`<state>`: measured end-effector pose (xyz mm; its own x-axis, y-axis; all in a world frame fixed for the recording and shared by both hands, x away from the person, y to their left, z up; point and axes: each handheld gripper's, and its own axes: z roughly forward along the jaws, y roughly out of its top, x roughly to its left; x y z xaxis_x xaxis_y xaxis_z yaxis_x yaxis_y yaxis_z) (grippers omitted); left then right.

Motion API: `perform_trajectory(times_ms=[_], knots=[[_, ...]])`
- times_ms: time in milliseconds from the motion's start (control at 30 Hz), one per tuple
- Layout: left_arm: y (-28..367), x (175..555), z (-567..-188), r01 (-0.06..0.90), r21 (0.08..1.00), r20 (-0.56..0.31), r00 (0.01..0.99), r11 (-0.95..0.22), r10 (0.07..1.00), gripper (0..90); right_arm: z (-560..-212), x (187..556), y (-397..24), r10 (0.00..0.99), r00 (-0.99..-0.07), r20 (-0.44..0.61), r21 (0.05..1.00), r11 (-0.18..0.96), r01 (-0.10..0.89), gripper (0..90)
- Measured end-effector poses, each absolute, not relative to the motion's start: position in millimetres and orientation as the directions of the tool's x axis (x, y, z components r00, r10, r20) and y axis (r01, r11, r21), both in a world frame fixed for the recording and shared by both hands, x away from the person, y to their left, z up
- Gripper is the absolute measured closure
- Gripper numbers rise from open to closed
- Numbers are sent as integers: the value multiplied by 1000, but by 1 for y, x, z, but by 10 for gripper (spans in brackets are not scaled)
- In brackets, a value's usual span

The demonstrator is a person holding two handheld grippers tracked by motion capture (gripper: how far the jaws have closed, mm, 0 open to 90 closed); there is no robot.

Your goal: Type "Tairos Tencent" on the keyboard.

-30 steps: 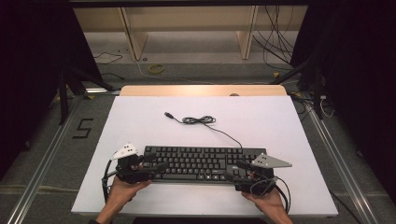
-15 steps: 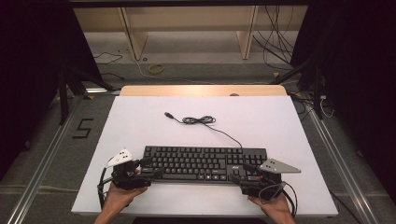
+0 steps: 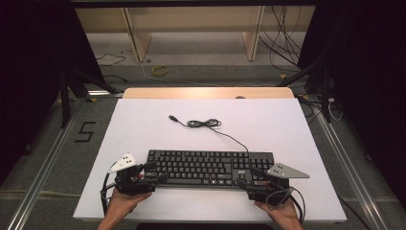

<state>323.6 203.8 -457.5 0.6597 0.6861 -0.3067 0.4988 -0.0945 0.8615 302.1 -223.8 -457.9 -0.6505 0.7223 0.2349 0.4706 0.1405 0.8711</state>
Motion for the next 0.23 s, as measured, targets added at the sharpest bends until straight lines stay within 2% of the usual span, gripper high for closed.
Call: perform_trajectory(times_ms=[233], knots=[[206, 325, -459, 501, 861, -308, 652, -89, 693, 258, -458, 302, -224, 723, -651, 233, 872, 141, 469, 293]])
